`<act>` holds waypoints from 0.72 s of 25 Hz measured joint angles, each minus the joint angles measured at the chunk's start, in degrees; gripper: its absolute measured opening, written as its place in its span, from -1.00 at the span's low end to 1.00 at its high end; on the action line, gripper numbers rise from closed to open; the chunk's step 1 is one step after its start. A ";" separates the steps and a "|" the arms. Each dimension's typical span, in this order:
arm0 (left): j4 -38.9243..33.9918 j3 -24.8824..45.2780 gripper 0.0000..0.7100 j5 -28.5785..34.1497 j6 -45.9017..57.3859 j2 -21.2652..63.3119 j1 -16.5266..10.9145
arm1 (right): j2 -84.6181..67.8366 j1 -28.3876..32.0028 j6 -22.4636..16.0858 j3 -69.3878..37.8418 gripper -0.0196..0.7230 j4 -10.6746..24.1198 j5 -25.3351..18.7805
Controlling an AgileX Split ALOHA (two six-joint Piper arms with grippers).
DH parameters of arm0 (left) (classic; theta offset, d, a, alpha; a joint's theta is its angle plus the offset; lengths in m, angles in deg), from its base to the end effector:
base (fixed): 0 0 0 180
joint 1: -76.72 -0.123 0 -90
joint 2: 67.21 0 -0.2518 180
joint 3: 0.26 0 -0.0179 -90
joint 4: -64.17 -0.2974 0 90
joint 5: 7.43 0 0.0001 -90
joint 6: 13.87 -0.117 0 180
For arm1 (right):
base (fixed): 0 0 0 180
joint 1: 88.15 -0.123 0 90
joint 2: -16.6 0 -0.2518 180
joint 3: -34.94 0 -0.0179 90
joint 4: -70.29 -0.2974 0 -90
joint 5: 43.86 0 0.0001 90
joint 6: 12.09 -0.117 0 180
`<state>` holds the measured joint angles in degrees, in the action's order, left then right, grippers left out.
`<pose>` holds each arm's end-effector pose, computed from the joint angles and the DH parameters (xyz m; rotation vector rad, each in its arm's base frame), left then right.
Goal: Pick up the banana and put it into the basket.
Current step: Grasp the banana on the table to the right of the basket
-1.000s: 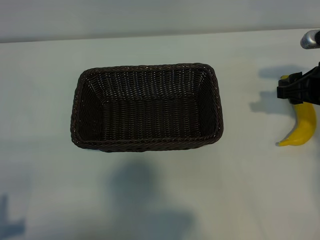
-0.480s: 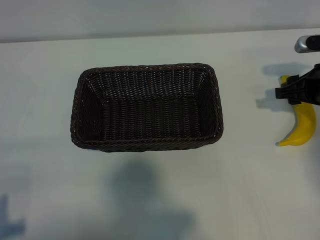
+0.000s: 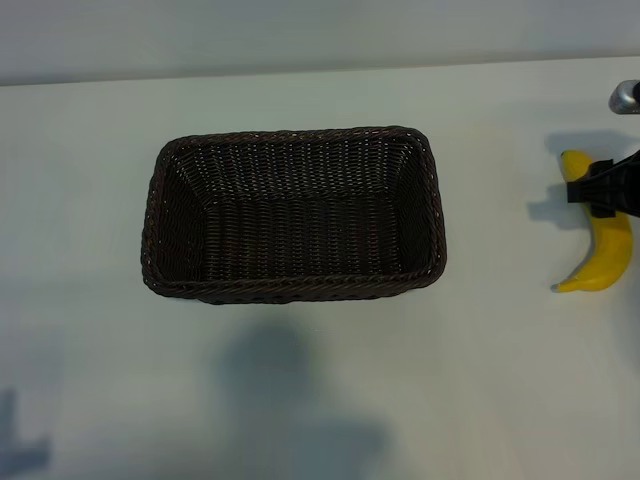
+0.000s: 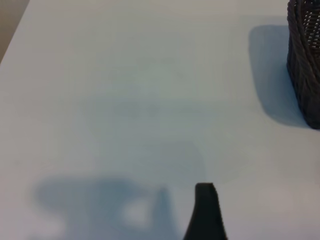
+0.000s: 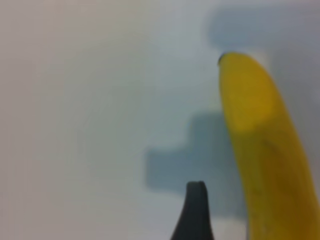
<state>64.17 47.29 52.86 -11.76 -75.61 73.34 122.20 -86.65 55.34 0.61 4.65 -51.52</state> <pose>0.0920 0.0054 0.2893 -0.0972 2.0265 0.0140 0.3428 0.0053 0.0566 -0.0612 2.4915 0.1265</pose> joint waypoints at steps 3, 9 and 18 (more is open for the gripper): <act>0.00 0.00 0.63 0.00 0.06 0.00 0.00 | 0.00 0.00 -5.89 0.00 0.72 5.80 -2.10; 0.00 0.05 0.63 0.00 0.06 0.00 0.00 | 0.00 0.00 -28.71 3.66 0.71 29.18 -7.94; 0.00 0.05 0.63 0.00 0.06 0.00 0.00 | 0.06 0.00 -66.12 11.72 0.68 65.64 -20.58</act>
<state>64.17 47.33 52.86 -11.70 -75.61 73.34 122.26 -86.65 -10.78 12.33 70.29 -72.10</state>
